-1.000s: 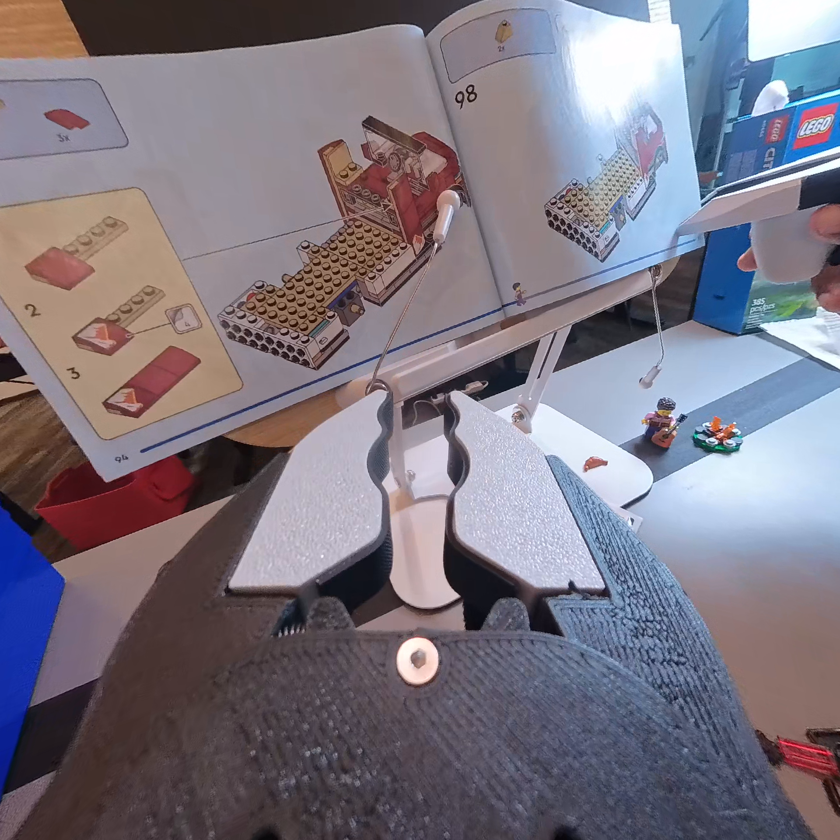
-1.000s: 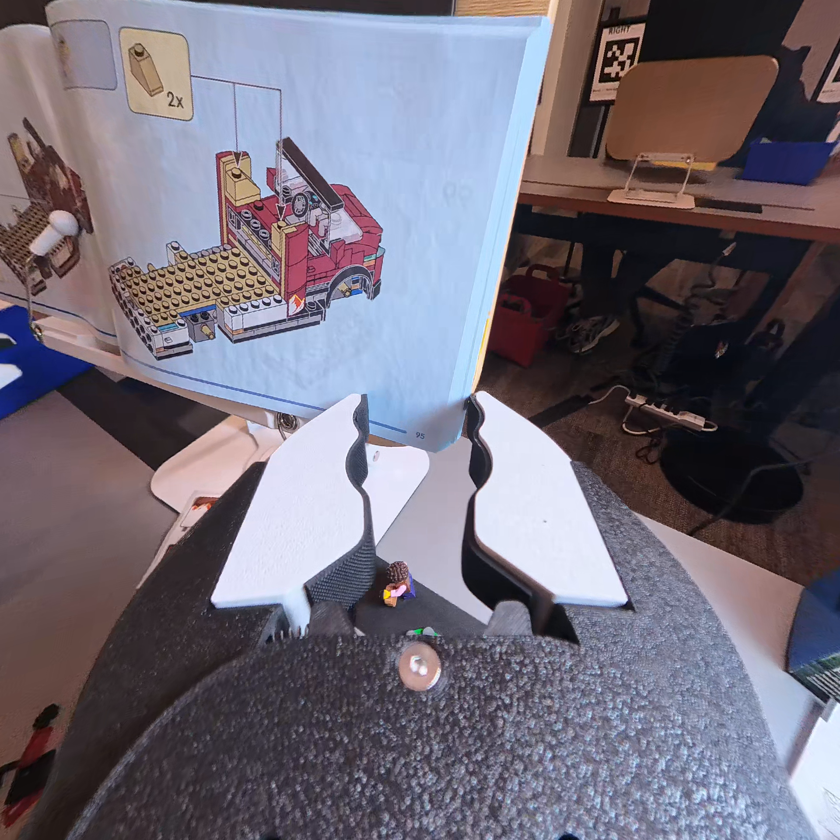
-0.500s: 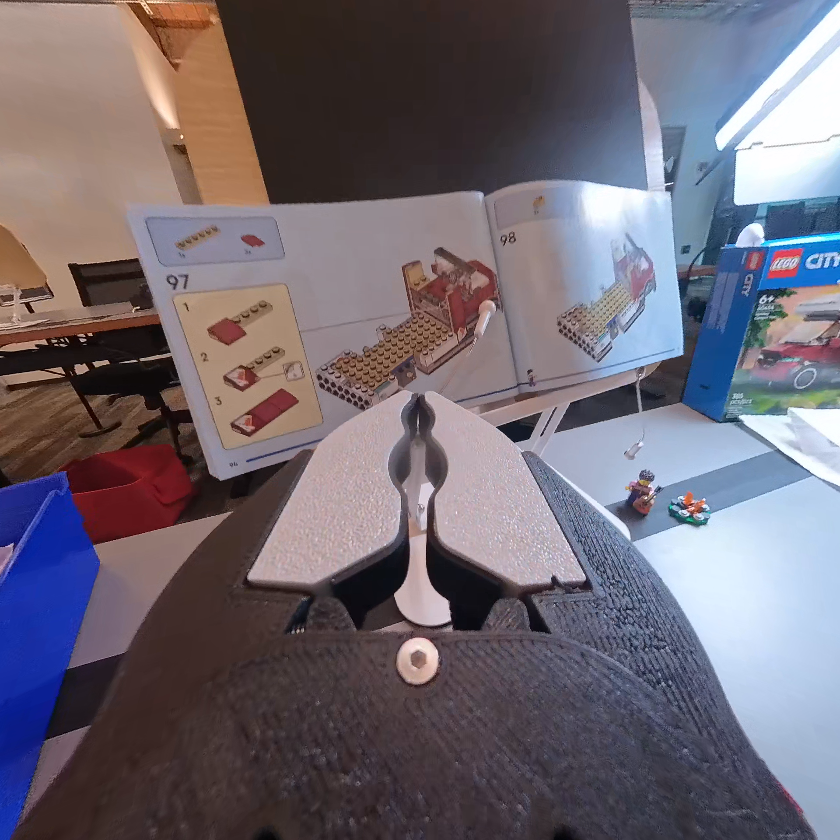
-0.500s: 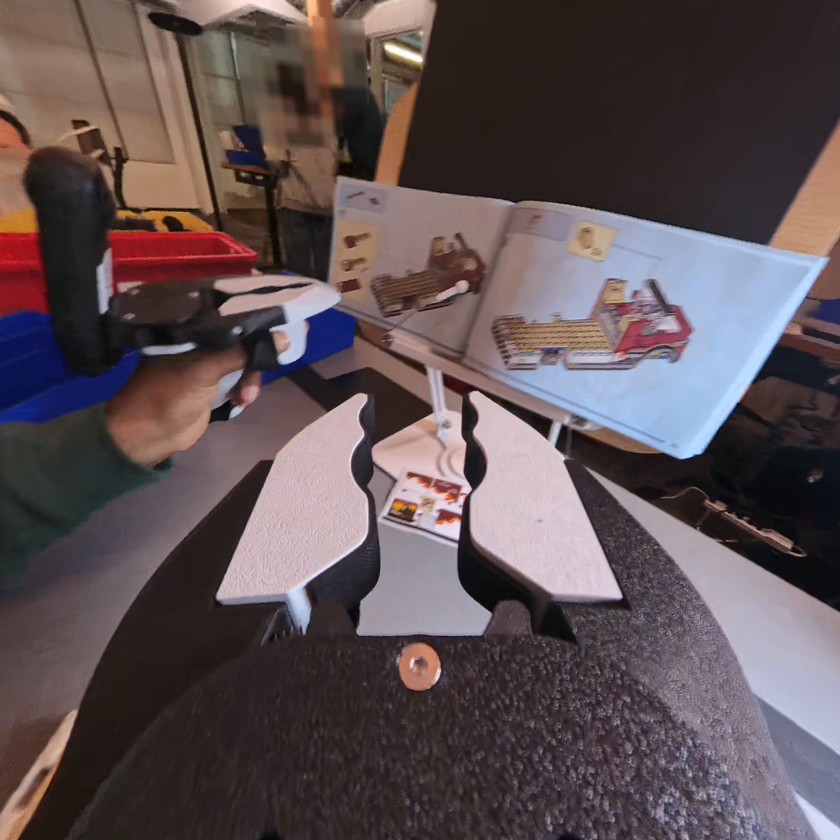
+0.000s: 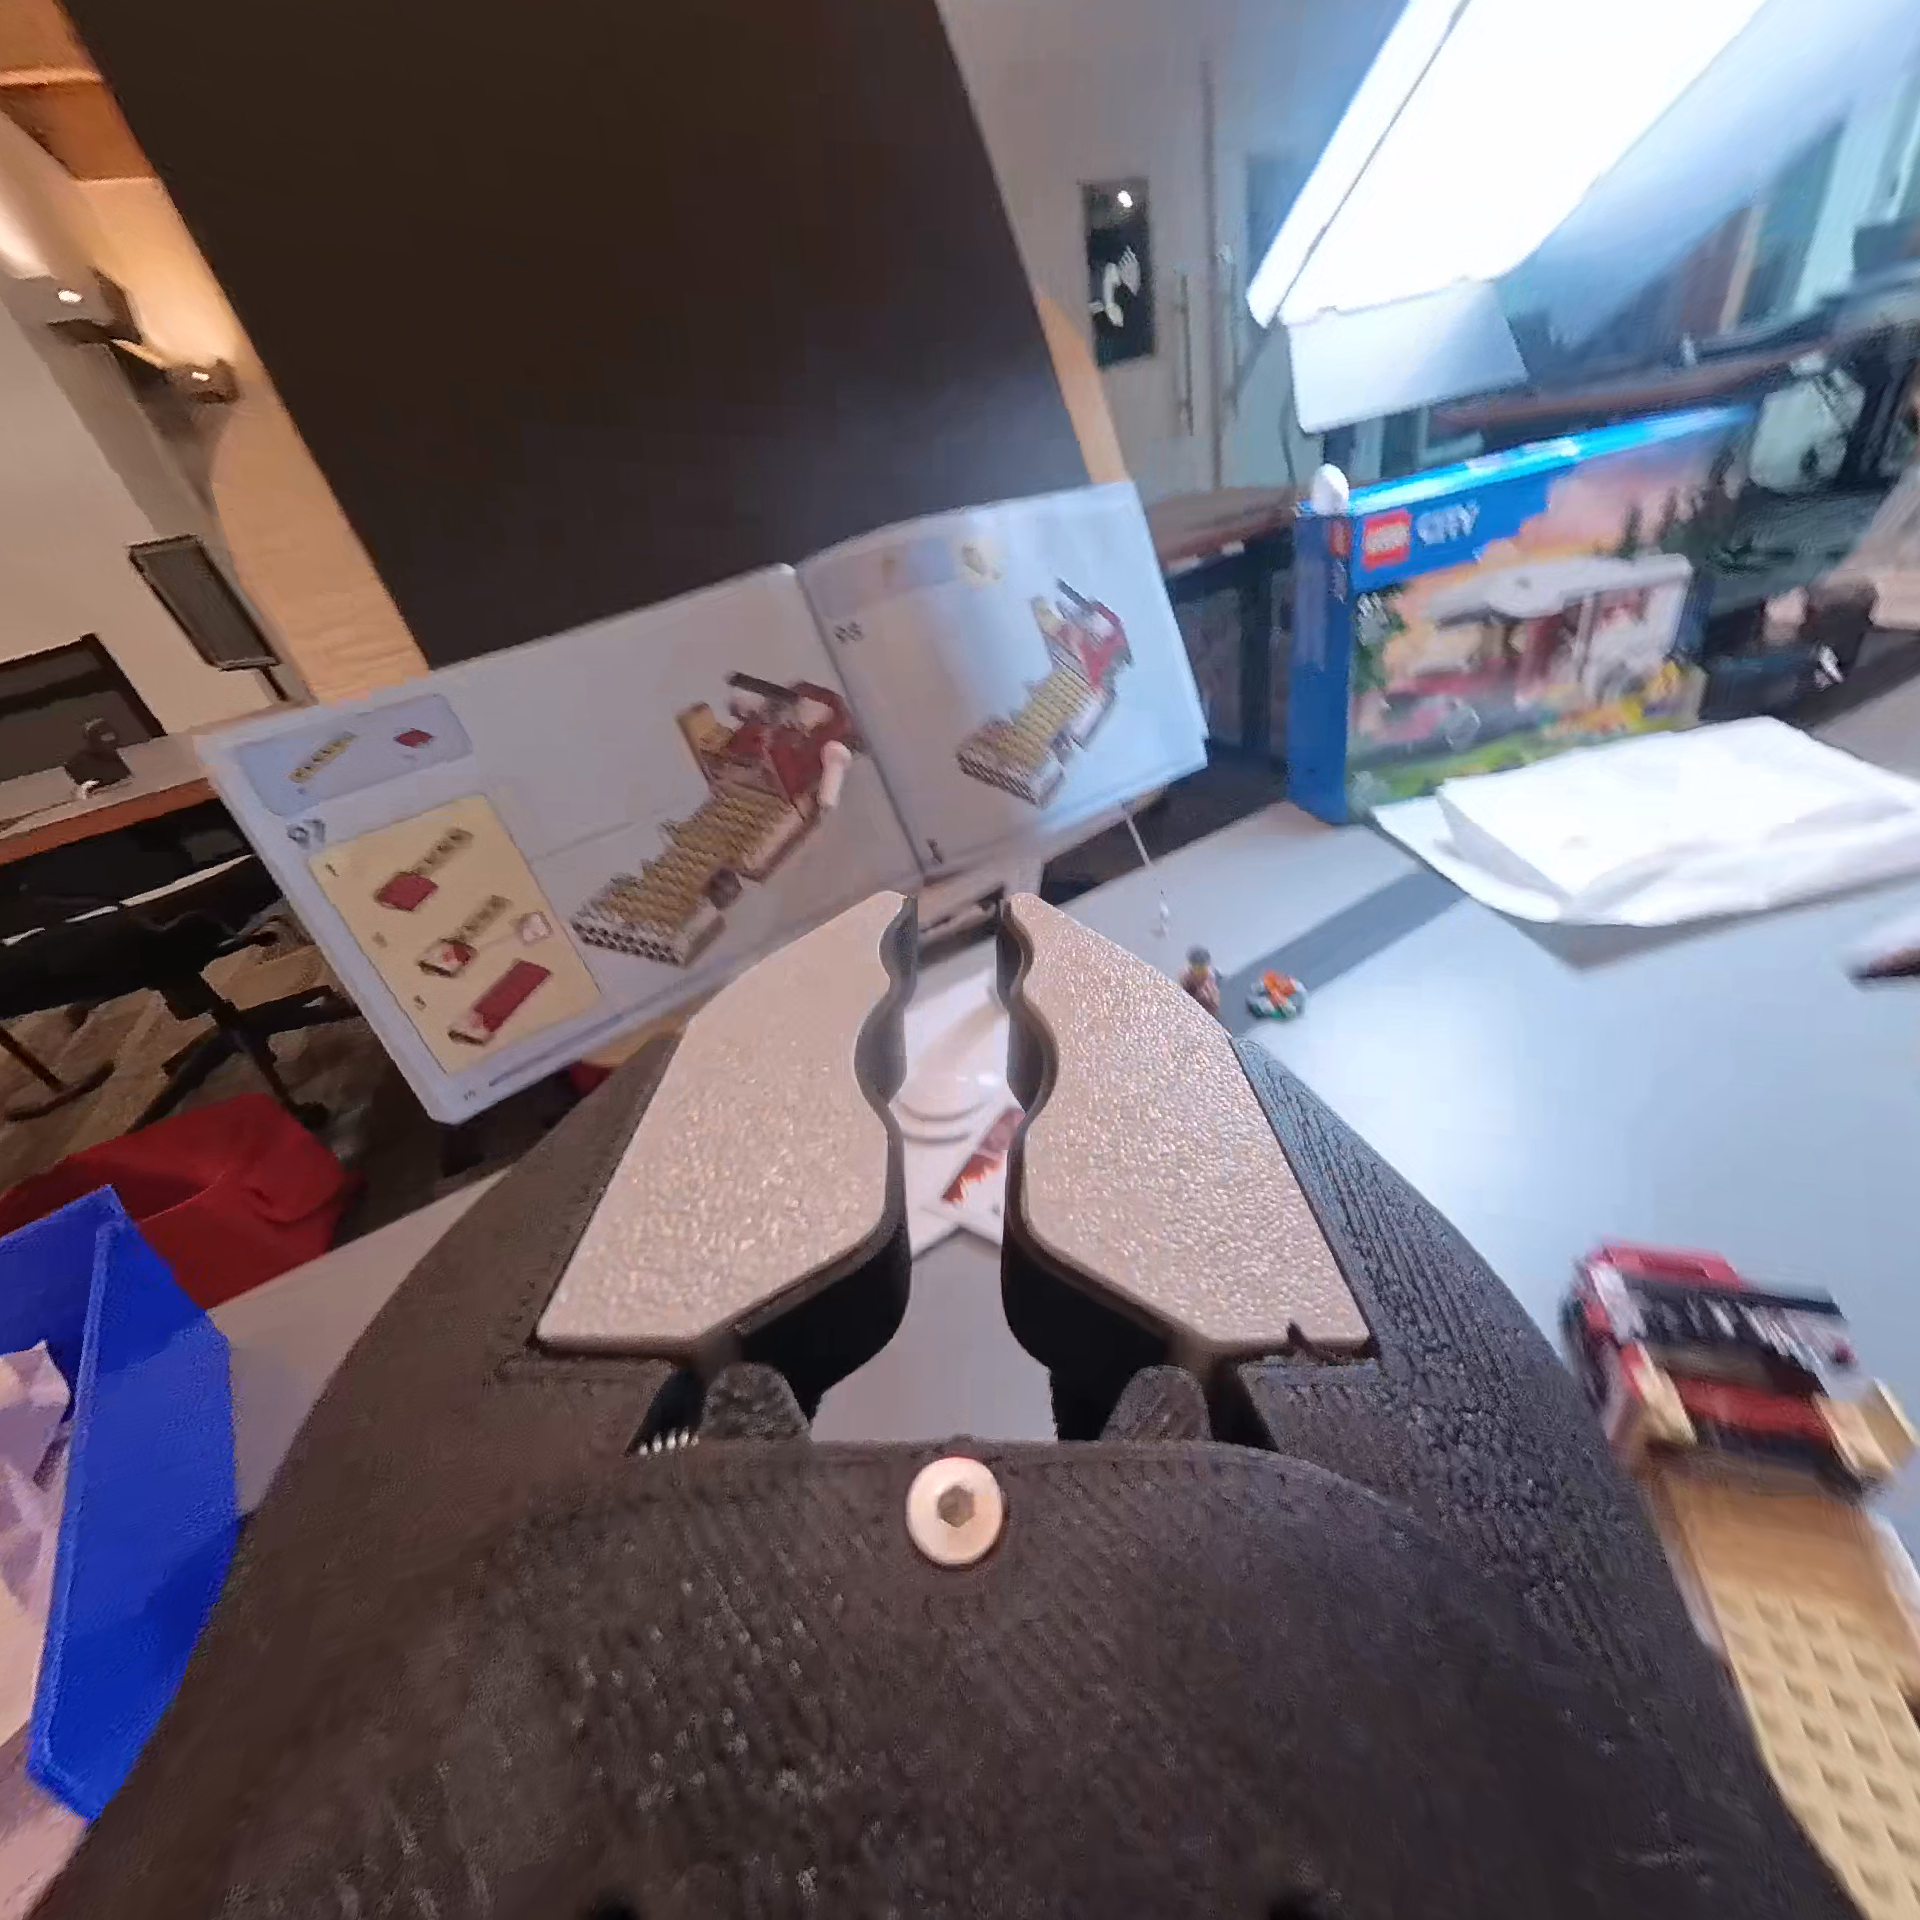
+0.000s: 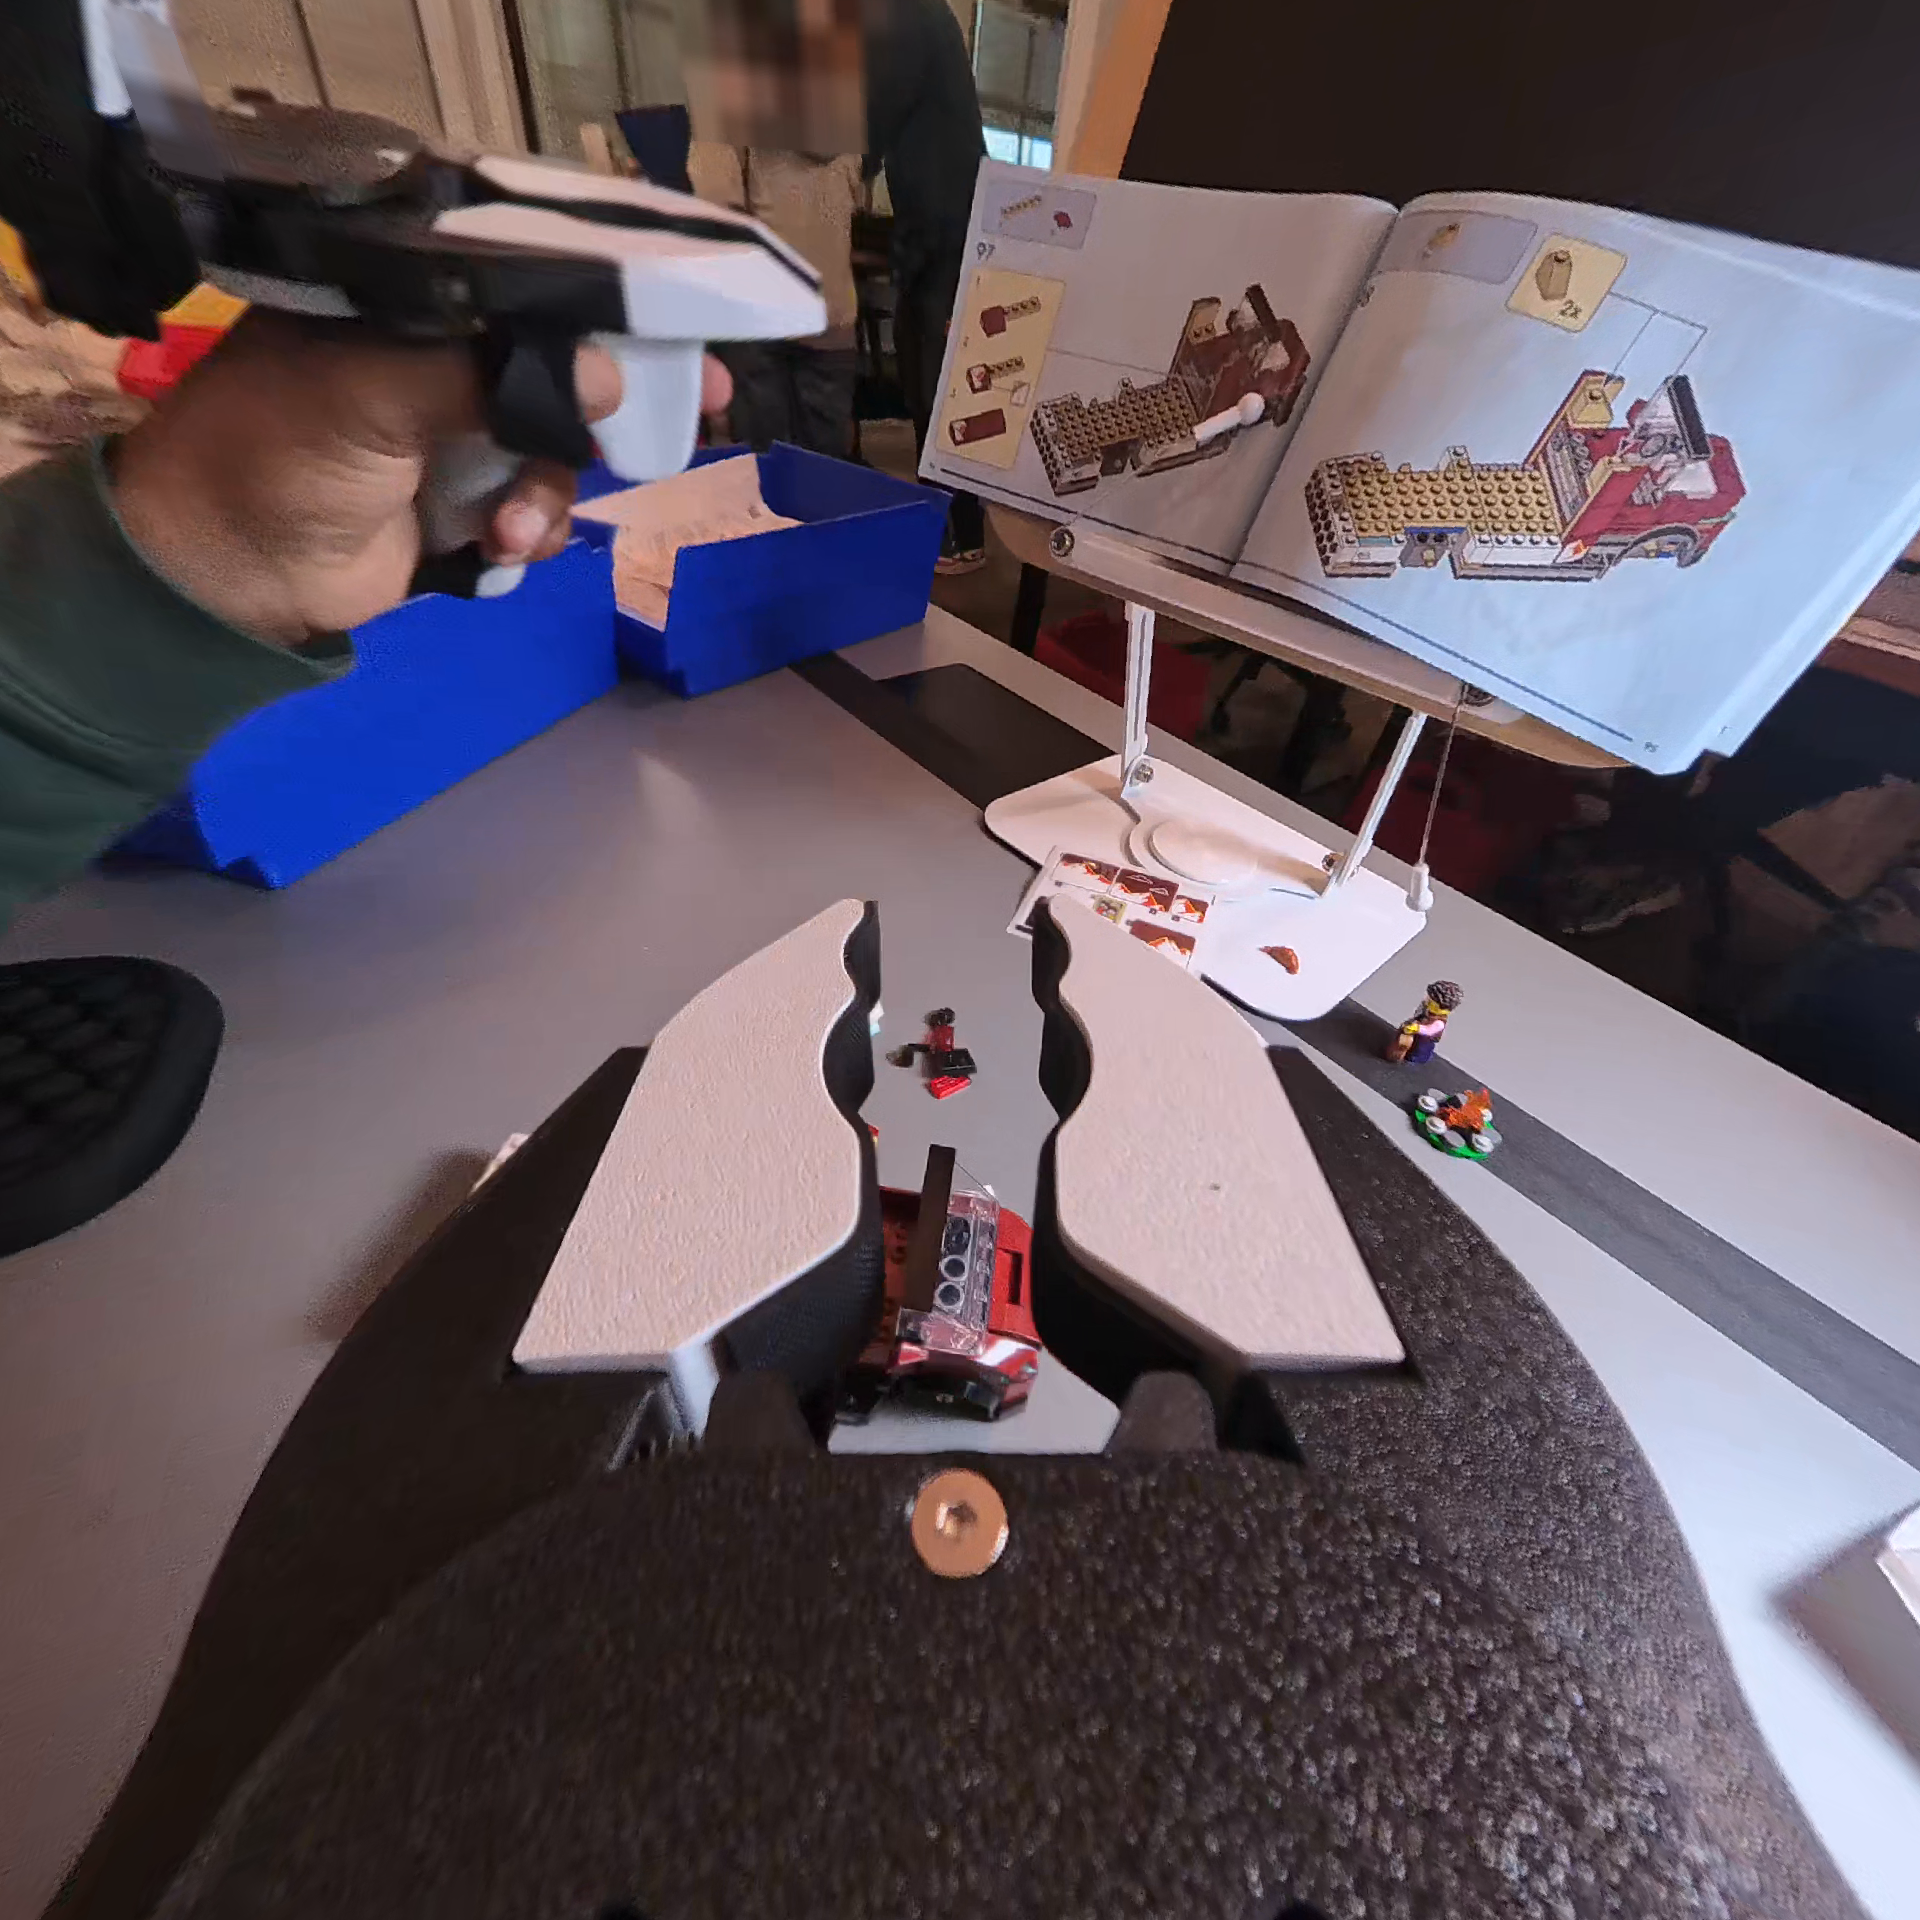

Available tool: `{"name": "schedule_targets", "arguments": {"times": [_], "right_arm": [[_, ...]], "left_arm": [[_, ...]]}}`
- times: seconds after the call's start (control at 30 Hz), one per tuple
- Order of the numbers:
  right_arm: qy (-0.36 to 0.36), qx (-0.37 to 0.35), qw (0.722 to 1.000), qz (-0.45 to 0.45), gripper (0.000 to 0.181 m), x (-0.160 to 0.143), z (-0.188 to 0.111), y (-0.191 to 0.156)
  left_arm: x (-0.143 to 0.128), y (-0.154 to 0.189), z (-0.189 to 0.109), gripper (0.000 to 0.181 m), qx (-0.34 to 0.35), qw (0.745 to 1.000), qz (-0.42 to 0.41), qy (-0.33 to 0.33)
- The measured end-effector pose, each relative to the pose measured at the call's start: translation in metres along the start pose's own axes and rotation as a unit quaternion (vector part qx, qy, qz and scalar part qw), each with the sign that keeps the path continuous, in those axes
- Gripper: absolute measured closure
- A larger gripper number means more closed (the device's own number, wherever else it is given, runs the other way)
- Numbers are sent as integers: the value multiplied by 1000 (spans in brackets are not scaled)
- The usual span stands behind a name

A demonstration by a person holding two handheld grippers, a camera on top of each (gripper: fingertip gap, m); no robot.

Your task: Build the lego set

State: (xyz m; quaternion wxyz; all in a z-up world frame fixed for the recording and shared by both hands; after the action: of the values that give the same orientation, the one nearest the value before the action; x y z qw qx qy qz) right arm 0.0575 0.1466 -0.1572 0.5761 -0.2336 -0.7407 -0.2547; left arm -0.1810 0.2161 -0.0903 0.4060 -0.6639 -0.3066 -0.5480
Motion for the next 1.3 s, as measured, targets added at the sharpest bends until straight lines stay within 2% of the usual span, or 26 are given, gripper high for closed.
{"name": "schedule_targets", "arguments": {"times": [0.1,0.27,0.33,0.43,0.53,0.6,0.67,0.73,0.8,0.9,1.0,1.1,1.13,1.2,1.3], "right_arm": [[4,3,1000,-3,155,-5,-2,0],[12,-5,1000,-4,155,-8,-2,-7],[15,-16,1000,-2,153,-11,-5,-12],[13,-29,999,-12,152,-19,-13,-20],[4,-32,999,-14,152,-32,-22,-25],[0,-34,999,-10,152,-39,-27,-25],[4,-43,999,-6,152,-42,-31,-22],[13,-51,999,4,153,-41,-33,-19],[24,-52,998,18,153,-39,-33,-16],[27,-61,998,15,152,-43,-32,-13],[8,-81,997,-10,153,-47,-25,-6],[-6,-103,993,-51,170,-33,-6,14],[-8,-102,993,-62,180,-25,4,21],[-4,-91,993,-78,181,-3,33,36],[-1,-74,994,-83,181,34,97,59]], "left_arm": [[-32,27,-24,165,-46,998,4,-50],[-103,75,-59,163,-116,983,-62,-126],[-111,90,-79,163,-132,979,-89,-124],[-103,95,-111,163,-116,985,-84,-93],[-88,70,-149,164,-69,992,-80,-66],[-83,31,-178,164,-8,995,-63,-72],[-86,-14,-205,162,54,991,-49,-115],[-91,-58,-229,164,113,984,-52,-130],[-96,-81,-242,164,113,982,-88,-120],[-101,-88,-245,166,114,983,-119,-76],[-106,-75,-236,167,122,986,-110,-33],[-104,-62,-222,171,117,988,-102,2],[-100,-58,-216,171,106,989,-100,11],[-92,-50,-204,172,85,992,-94,23],[-76,-34,-184,172,40,996,-79,26]]}}
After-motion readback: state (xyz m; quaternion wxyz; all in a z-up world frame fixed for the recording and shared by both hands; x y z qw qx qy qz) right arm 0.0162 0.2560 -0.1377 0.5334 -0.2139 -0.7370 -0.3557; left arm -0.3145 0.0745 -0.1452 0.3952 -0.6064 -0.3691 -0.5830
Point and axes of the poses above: each gripper's, where its closed fingertips meet, z out along the fingers, x out of its top, y = z × x across the jaws, the point moved 6 cm from there along -z, back along the fingers, and after that the axes turned 4 degrees about -y, right-handed, at the moved point
